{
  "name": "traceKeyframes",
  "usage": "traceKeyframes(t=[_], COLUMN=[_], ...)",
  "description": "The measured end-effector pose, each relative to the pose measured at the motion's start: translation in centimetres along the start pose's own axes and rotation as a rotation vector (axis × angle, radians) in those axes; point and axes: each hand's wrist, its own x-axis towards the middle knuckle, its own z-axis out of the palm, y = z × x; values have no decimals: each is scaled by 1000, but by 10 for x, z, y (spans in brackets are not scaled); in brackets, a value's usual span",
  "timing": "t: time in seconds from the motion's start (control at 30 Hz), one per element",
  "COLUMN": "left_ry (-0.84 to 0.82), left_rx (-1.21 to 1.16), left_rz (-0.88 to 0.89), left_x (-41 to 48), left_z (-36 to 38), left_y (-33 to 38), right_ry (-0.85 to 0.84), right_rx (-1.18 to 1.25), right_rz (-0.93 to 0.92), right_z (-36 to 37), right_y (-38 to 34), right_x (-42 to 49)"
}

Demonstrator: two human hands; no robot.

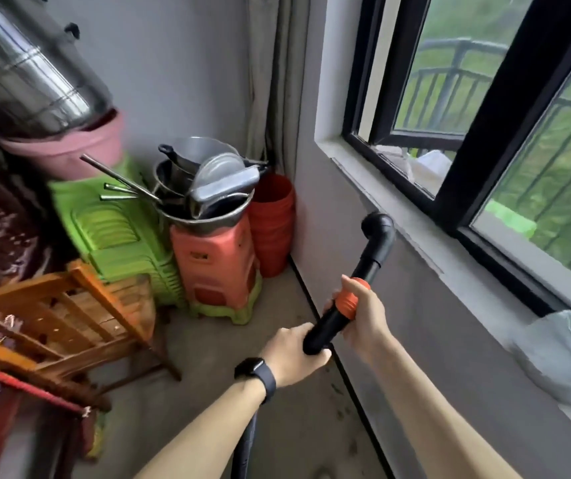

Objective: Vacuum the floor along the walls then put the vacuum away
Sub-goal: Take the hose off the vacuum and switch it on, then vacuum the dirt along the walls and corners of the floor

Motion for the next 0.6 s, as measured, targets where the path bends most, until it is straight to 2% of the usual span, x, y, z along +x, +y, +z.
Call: traceKeyframes(t=[0.13, 0.33, 0.47, 0.6], left_ry=[-43, -166, -256, -334], left_rx=[110, 133, 124, 150], left_rz=[-95, -246, -300, -272], left_x=[35, 76, 106, 155], left_z=[18, 39, 50, 45], left_y=[-33, -77, -107, -151], right_ry=[54, 162, 215, 263], right_rx=[-23, -68, -167, -166], right_rz=[83, 193, 241, 271], right_z=[-10, -17, -13, 1], right_y=[23, 65, 83, 99], right_x=[76, 150, 188, 241])
